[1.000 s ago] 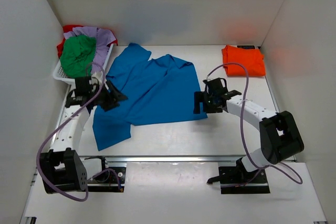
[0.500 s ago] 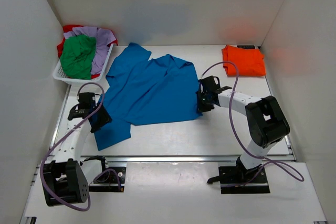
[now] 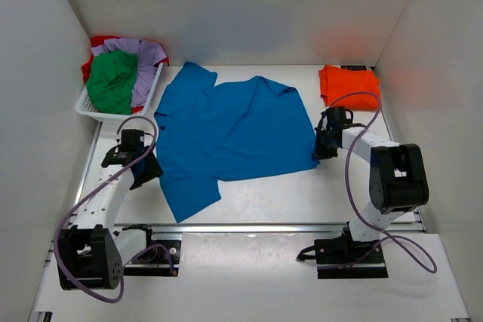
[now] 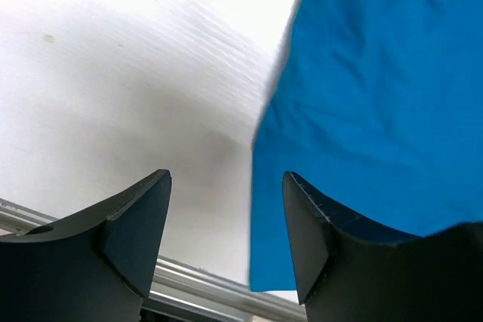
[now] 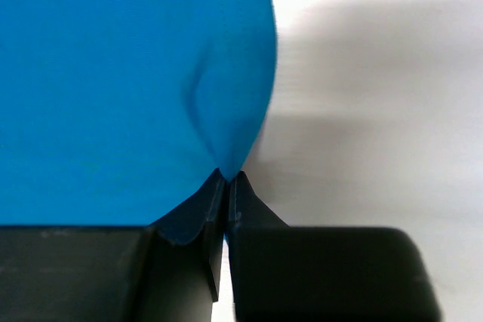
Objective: Fold and stack the t-shirts
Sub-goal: Flatten out the tshirt, then grap the side of the flattened tshirt closest away from the robot with both arms
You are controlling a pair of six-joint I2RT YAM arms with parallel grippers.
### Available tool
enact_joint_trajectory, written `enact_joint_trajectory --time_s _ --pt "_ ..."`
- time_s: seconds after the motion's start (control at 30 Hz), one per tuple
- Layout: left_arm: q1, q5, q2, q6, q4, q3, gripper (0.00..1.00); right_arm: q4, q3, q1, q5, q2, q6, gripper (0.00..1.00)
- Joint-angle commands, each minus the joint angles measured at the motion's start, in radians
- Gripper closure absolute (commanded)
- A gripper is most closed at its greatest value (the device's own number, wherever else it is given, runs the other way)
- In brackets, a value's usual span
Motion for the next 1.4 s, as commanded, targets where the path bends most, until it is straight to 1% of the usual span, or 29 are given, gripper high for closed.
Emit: enact_joint_trajectory --time_s 0.0,0.03,0.13,0.17,0.2,0.3,0.43,0.5,0.53,0.57,0.6,0.63,0.67,0.7,0.77,0.87,0.93,1.0,1.07,1.1,1.17,1.23,1.33,1.37 --pt "-0.063 0.0 0.019 0.012 -0.015 0.039 0.28 -0.048 -0.025 0.0 0.028 -0.006 -0.042 1.0" --pt "-0.079 0.009 0.025 0.001 -0.026 0.041 0.28 -0.052 -0.019 0.006 0.028 -0.001 -0.042 1.0" --pt "-0.03 0.216 0.069 -0.042 -0.017 0.013 0.28 -0.05 -0.02 0.014 0.032 0.005 -0.045 1.0" --pt "-0.042 0.238 0.095 -0.066 -0.014 0.002 0.27 -0.045 -0.023 0.008 0.034 0.002 -0.045 1.0" --pt "-0.101 0.235 0.115 -0.077 -0.006 -0.005 0.25 -0.043 -0.019 0.007 0.026 -0.001 -0.042 1.0" --pt "-0.17 0.219 0.131 -0.125 0.025 -0.047 0.24 -0.051 -0.022 0.003 0.029 -0.007 -0.037 1.0" --pt "-0.186 0.212 0.122 -0.197 0.109 -0.143 0.21 -0.046 -0.029 0.0 0.025 -0.032 -0.042 1.0" --pt "-0.204 0.184 0.142 -0.209 0.127 -0.154 0.23 -0.051 -0.037 -0.004 0.032 -0.041 -0.045 1.0" --pt "-0.224 0.17 0.172 -0.212 0.126 -0.147 0.26 -0.062 -0.033 -0.004 0.025 -0.053 -0.046 1.0" --pt "-0.229 0.17 0.184 -0.208 0.124 -0.151 0.32 -0.056 -0.042 0.0 0.025 -0.055 -0.046 1.0" --pt "-0.241 0.17 0.201 -0.205 0.127 -0.146 0.47 -0.06 -0.033 -0.006 0.019 -0.067 -0.037 1.0" --pt "-0.247 0.182 0.205 -0.203 0.138 -0.149 0.78 -0.066 -0.036 -0.009 0.022 -0.082 -0.042 1.0" --pt "-0.247 0.204 0.205 -0.203 0.149 -0.153 0.96 -0.075 -0.036 -0.009 0.025 -0.096 -0.037 1.0" --pt "-0.252 0.216 0.208 -0.205 0.155 -0.153 1.0 -0.089 -0.046 -0.01 0.032 -0.113 -0.04 1.0" --pt "-0.254 0.259 0.183 -0.202 0.14 -0.11 1.0 -0.109 -0.059 -0.021 0.036 -0.167 -0.034 1.0" --pt "-0.231 0.265 0.11 -0.191 0.045 0.05 1.0 -0.154 -0.098 -0.053 0.0 -0.312 -0.022 1.0" --pt "-0.226 0.272 0.044 -0.192 -0.022 0.2 1.0 -0.192 -0.115 -0.072 -0.01 -0.402 -0.009 1.0" --pt "-0.203 0.29 0.002 -0.191 -0.065 0.305 1.0 -0.226 -0.122 -0.081 -0.01 -0.489 0.01 1.0" --pt "-0.188 0.316 -0.024 -0.177 -0.104 0.372 1.0 -0.259 -0.128 -0.104 -0.02 -0.568 0.02 0.99" --pt "-0.185 0.316 -0.029 -0.16 -0.133 0.389 1.0 -0.284 -0.131 -0.11 -0.033 -0.578 0.017 1.0" --pt "-0.184 0.345 -0.045 -0.143 -0.149 0.374 1.0 -0.316 -0.135 -0.133 -0.034 -0.601 0.015 1.0" --pt "-0.188 0.362 -0.073 -0.14 -0.138 0.311 1.0 -0.344 -0.147 -0.139 -0.029 -0.621 -0.002 1.0" --pt "-0.178 0.402 -0.136 -0.143 -0.11 0.176 1.0 -0.402 -0.161 -0.144 -0.023 -0.624 -0.003 1.0" --pt "-0.188 0.41 -0.148 -0.139 -0.107 0.154 1.0 -0.41 -0.154 -0.112 -0.003 -0.631 0.009 1.0"
